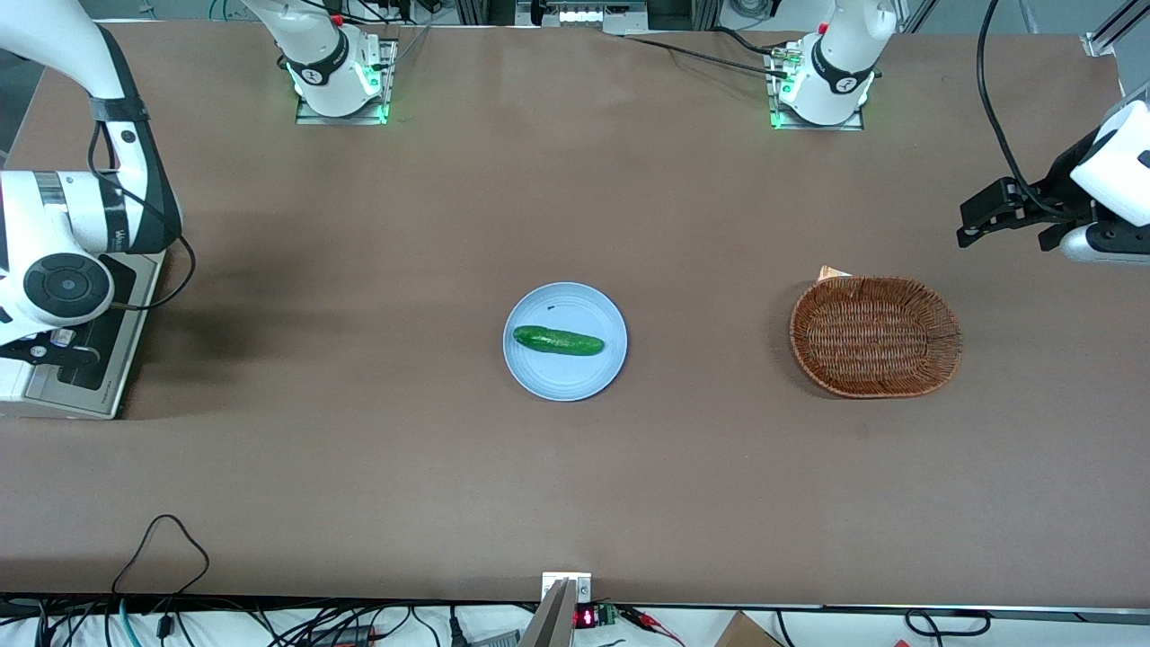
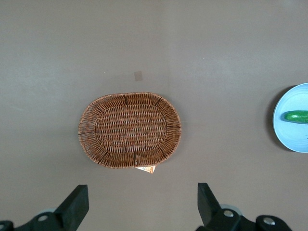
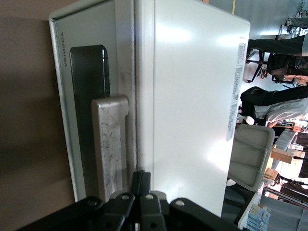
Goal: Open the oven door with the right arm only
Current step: 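Move the right gripper down onto the toaster oven door handle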
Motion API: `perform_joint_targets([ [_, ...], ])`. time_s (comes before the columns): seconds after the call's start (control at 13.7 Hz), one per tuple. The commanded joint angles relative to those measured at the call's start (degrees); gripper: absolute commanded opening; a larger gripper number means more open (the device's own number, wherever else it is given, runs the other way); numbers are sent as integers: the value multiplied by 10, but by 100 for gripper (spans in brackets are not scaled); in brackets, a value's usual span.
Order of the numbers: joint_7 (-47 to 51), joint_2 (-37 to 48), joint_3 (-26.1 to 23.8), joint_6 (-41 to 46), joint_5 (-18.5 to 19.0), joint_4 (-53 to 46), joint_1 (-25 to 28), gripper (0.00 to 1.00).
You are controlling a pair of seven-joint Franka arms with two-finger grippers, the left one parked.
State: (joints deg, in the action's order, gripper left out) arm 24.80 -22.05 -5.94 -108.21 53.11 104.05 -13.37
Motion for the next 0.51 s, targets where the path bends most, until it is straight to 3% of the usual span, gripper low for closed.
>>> perform_joint_targets([
  [0.0,16,-10,-2,-8,11,-5,-1,0],
  [0.44,46,-22,-2,-17,9,-5,-1,0],
])
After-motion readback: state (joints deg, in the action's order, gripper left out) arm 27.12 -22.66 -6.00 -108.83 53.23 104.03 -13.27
